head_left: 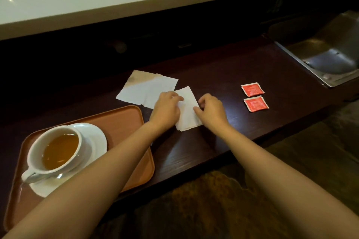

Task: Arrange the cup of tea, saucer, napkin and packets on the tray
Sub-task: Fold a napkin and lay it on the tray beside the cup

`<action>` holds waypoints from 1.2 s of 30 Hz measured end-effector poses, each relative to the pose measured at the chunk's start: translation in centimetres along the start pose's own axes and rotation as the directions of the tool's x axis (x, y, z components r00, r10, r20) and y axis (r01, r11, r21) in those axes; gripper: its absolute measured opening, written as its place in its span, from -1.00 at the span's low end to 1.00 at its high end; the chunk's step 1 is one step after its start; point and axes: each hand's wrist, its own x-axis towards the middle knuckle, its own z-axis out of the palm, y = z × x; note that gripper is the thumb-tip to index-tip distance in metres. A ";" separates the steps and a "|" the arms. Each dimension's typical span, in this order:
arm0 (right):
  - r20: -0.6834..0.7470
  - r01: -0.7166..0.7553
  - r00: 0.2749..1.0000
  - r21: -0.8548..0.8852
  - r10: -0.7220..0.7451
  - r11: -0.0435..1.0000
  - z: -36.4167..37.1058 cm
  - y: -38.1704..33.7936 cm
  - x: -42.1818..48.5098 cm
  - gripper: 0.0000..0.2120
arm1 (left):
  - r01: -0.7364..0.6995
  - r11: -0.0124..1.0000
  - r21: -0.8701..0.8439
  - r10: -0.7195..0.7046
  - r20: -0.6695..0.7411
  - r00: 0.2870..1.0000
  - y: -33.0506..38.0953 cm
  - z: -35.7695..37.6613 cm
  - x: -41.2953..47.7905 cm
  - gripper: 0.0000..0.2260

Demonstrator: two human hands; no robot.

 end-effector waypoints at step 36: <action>0.101 0.240 0.940 0.481 -0.325 0.843 -11.4 -15.1 1.7 -0.90 | 0.142 0.721 -0.678 -0.239 -0.051 0.970 1.6 -17.5 -2.5 -0.89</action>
